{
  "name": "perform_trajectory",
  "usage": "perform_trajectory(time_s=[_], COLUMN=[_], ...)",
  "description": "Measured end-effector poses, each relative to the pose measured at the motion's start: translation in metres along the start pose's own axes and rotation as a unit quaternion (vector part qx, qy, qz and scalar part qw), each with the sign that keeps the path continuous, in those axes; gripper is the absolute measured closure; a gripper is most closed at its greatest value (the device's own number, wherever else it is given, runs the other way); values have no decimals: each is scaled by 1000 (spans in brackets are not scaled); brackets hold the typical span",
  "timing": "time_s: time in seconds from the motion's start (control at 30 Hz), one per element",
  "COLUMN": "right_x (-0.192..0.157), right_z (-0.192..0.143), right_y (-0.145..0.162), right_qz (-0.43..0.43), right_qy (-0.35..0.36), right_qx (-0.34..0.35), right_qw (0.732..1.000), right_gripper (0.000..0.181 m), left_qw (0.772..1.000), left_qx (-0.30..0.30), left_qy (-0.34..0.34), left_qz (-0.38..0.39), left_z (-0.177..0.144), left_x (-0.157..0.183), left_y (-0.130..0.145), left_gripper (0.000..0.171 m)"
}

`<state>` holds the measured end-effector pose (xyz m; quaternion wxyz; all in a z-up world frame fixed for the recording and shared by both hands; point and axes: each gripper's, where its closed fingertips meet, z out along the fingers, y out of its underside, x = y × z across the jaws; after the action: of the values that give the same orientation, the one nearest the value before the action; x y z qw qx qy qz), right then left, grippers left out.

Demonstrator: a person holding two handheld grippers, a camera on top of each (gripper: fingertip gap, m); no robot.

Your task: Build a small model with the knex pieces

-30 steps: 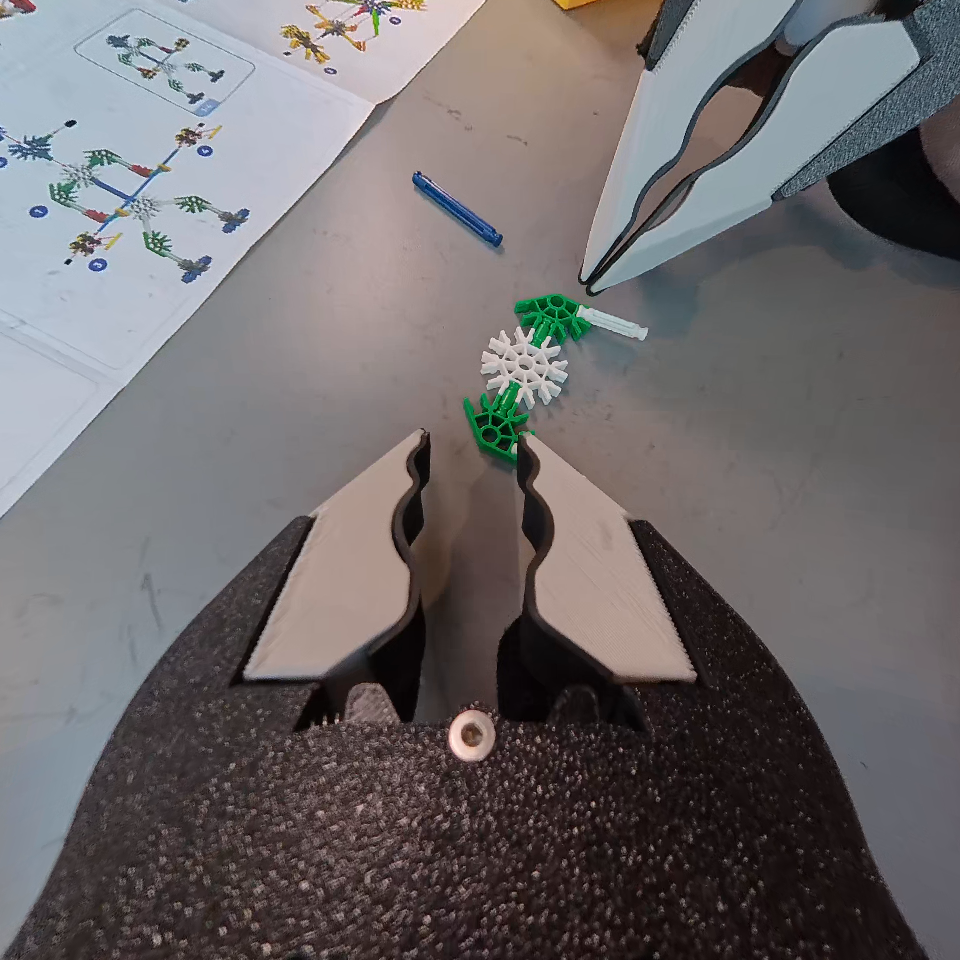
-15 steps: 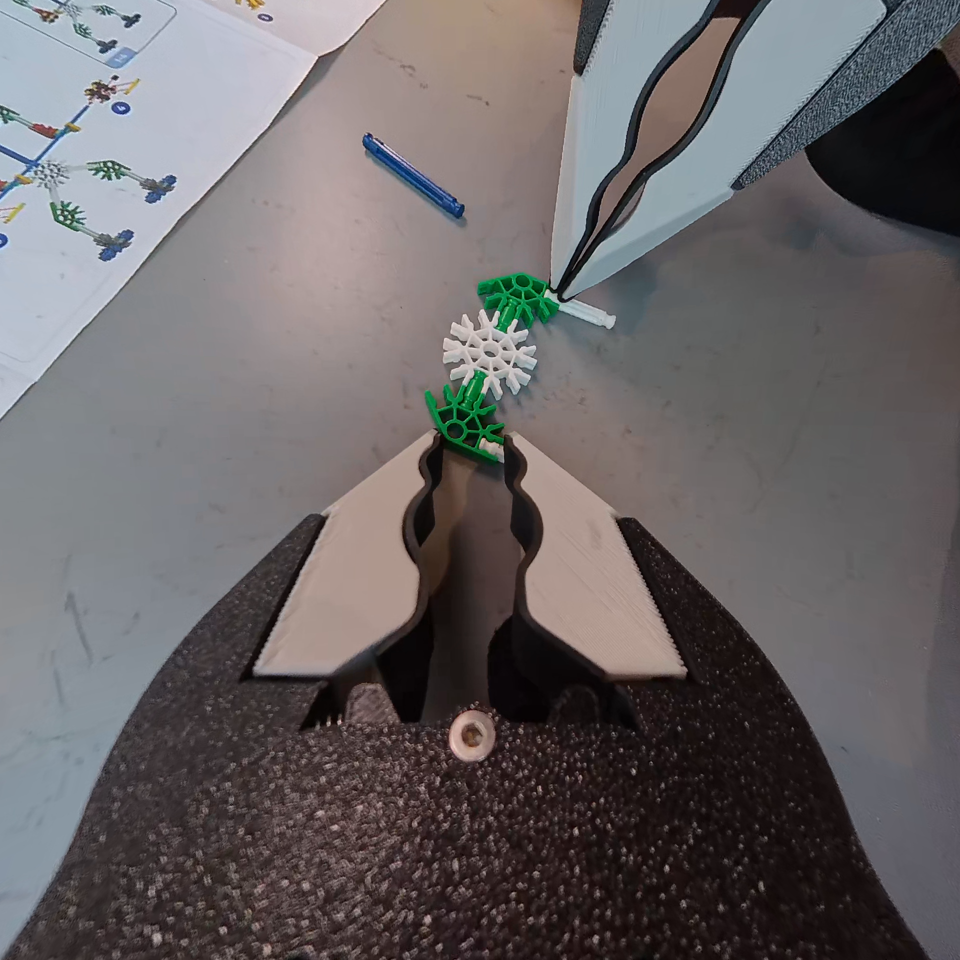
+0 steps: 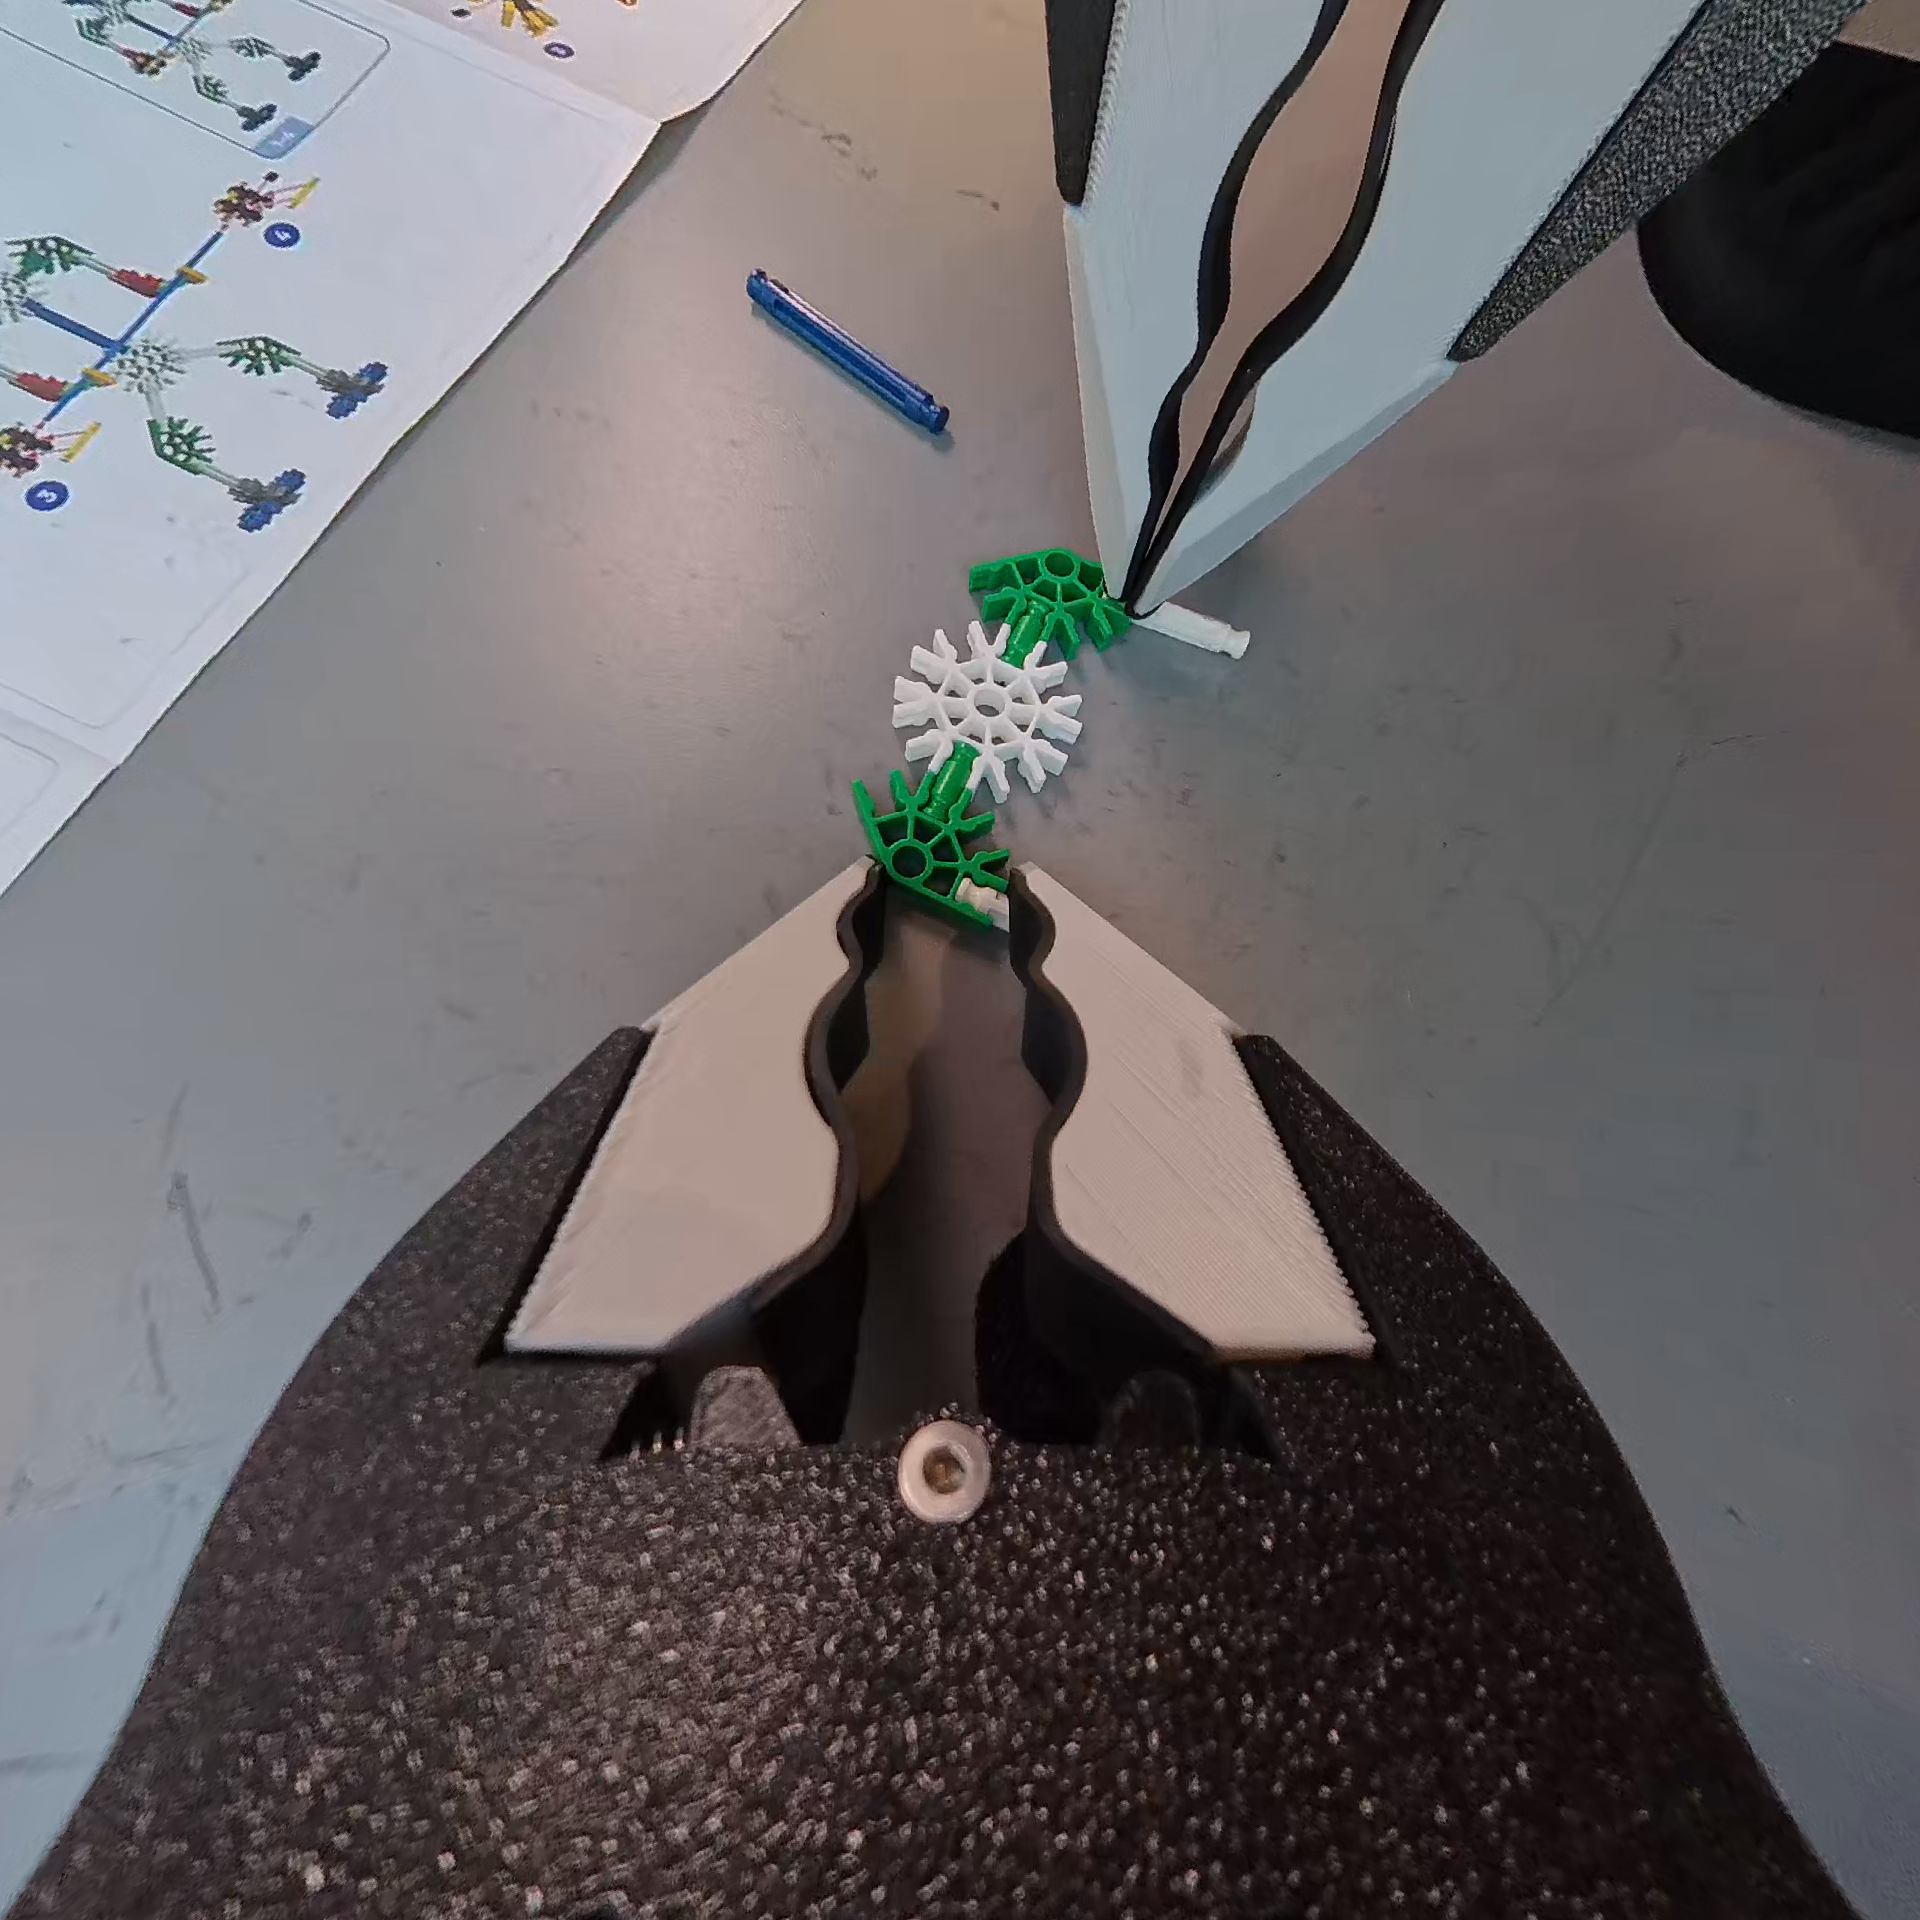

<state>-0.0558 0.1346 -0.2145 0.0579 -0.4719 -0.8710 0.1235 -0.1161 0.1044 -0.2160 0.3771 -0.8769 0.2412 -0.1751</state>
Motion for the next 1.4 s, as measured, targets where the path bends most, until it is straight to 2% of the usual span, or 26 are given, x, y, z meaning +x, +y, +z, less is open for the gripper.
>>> perform_trajectory(time_s=[0.17,0.3,0.5,0.77,1.13,1.4], right_x=[-2,-14,-25,-26,-20,-26], right_z=[-20,-14,-8,1,1,-2], right_y=[0,15,10,4,8,3], right_qz=[69,103,147,169,190,218], right_qy=[29,41,49,79,113,99], right_qx=[119,133,171,169,154,168], right_qw=[990,985,973,968,963,956], right_gripper=[176,164,153,151,159,154], left_qw=[1000,1000,998,997,999,996], left_qx=[-1,-2,30,31,1,-20], left_qy=[13,21,21,16,48,89], left_qz=[-9,-22,-56,-69,-24,-2], left_z=[-2,-8,-22,-22,-13,-12], left_x=[0,-5,-19,-26,-1,18], left_y=[1,2,-5,-2,4,9], left_gripper=[150,150,150,150,153,153])
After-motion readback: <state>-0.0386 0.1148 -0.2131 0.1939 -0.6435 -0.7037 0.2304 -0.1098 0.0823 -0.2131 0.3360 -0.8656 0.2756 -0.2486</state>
